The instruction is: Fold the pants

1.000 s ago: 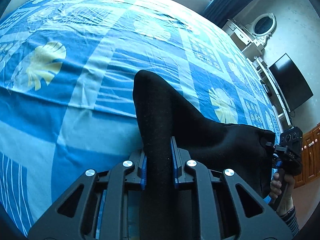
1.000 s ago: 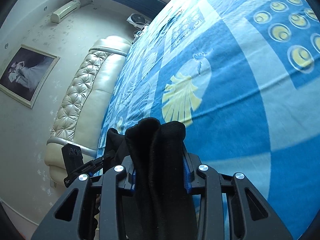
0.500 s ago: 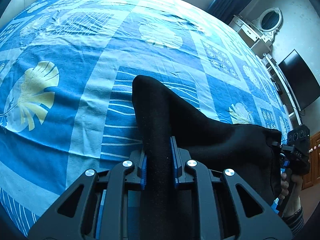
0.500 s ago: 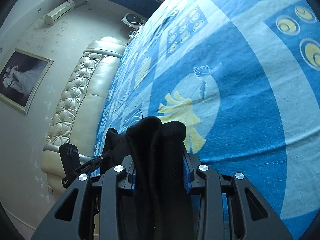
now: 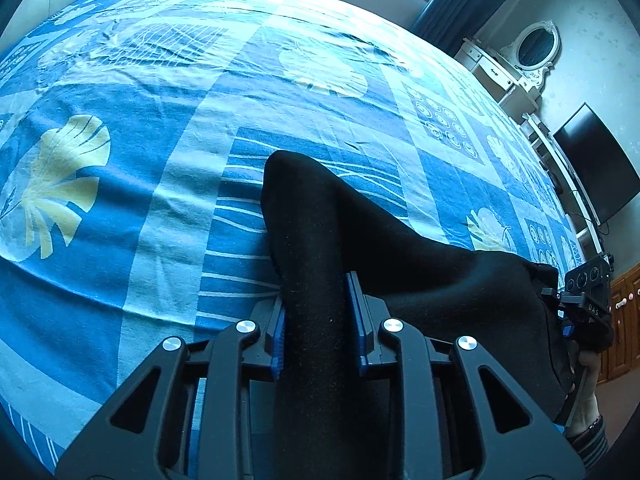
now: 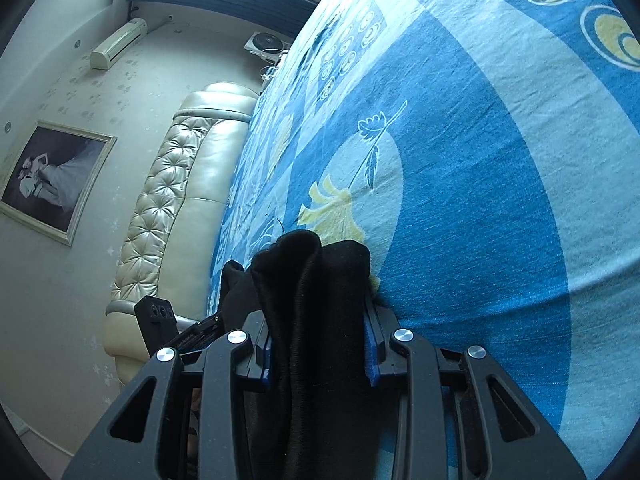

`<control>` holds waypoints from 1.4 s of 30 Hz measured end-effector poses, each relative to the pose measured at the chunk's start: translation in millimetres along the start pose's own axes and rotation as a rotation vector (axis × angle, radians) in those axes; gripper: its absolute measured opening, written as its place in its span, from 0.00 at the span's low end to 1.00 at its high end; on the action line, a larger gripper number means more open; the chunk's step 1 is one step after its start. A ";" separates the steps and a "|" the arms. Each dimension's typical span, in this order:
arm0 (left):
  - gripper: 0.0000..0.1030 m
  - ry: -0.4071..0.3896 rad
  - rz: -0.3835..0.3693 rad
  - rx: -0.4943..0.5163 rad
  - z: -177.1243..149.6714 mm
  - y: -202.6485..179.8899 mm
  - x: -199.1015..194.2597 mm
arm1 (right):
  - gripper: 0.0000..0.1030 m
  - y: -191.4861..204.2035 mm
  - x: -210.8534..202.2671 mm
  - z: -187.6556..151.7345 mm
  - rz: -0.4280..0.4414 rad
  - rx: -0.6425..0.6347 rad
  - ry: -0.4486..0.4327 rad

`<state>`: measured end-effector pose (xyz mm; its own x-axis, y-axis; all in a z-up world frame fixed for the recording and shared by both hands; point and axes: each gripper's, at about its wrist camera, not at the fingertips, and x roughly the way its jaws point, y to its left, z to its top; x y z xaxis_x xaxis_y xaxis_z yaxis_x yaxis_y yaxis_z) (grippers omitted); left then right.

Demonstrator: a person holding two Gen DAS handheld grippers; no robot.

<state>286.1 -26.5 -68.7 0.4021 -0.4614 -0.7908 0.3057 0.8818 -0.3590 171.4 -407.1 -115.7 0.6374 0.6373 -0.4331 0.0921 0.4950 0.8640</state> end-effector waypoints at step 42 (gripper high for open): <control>0.80 -0.014 0.038 -0.086 -6.4 20.8 -15.5 | 0.69 21.4 -6.3 0.9 0.056 -0.048 -0.054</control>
<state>280.6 -0.4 -67.2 0.4247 -0.4281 -0.7977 0.2151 0.9036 -0.3704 170.0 -401.0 -94.3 0.6810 0.6324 -0.3692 0.0194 0.4884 0.8724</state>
